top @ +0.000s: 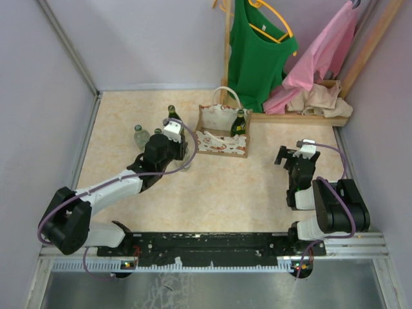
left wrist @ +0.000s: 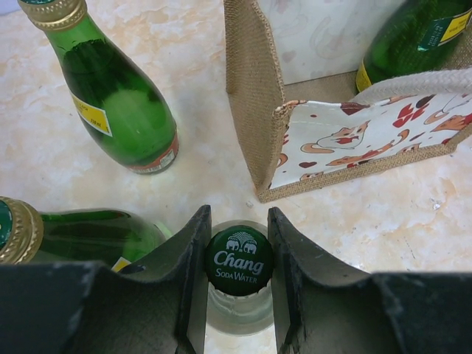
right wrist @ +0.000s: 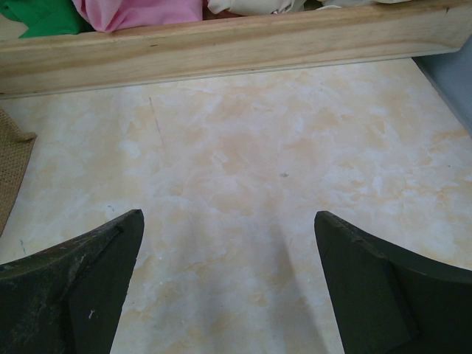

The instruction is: Take the beverage out of the canvas bag

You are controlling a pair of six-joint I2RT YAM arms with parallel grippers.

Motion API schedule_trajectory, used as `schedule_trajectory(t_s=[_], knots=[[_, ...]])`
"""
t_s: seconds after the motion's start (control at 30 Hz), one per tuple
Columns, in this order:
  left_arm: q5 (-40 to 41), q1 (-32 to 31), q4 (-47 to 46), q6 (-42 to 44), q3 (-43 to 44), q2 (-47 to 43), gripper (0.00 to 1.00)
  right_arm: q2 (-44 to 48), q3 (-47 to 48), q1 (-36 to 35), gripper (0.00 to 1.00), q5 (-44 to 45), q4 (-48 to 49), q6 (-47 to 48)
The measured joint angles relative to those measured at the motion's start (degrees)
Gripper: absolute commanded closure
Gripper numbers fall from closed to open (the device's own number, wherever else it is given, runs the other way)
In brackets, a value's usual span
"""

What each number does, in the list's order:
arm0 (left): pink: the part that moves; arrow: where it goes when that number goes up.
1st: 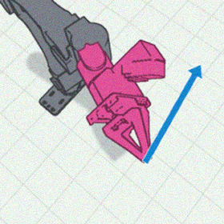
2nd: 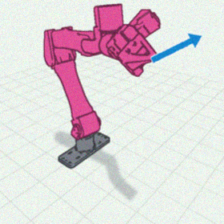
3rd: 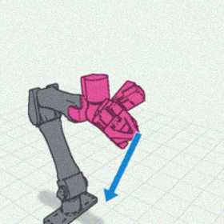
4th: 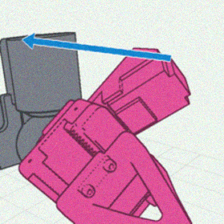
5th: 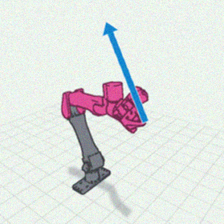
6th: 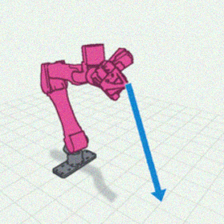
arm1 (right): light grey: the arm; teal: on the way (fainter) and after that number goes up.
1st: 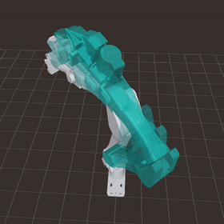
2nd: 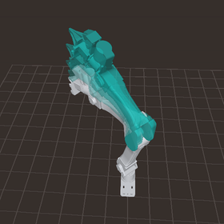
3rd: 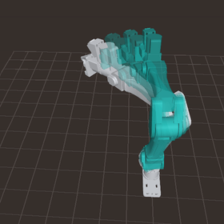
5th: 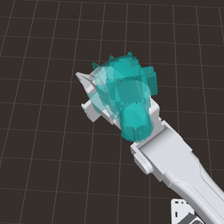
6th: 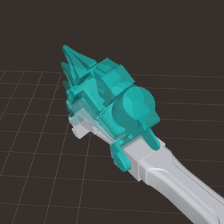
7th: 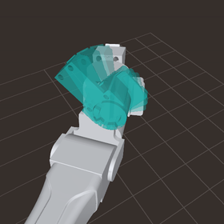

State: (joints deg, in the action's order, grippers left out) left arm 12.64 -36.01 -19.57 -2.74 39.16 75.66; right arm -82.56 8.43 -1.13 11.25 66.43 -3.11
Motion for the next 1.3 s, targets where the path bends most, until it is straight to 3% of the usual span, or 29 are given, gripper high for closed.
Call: schedule_trajectory(t_s=[0.17,0.23,0.47,0.77,1.0,1.3], knots=[[0.7,0.0,-1.6,-0.2,-0.5,0.0,0.42,0.0,0.0,0.0,0.01,0.0,0.0,0.0],[0.8,0.0,-3.6,-0.3,-0.5,0.0,0.39,0.0,0.0,0.0,0.01,0.0,0.0,0.0],[0.4,0.0,-4.4,0.3,1.0,-0.3,0.37,0.0,0.0,0.0,0.01,0.0,0.0,0.0],[-5.5,0.0,-4.4,2.7,13.7,0.0,0.36,0.0,0.0,0.0,0.01,0.0,0.0,0.0],[-15.6,0.0,-3.9,3.1,32.7,13.5,0.34,0.0,0.0,0.0,0.01,0.0,0.0,0.0],[-24.5,-0.2,1.6,2.1,44.6,31.8,0.26,0.0,0.0,0.0,0.01,0.0,0.0,0.0]])
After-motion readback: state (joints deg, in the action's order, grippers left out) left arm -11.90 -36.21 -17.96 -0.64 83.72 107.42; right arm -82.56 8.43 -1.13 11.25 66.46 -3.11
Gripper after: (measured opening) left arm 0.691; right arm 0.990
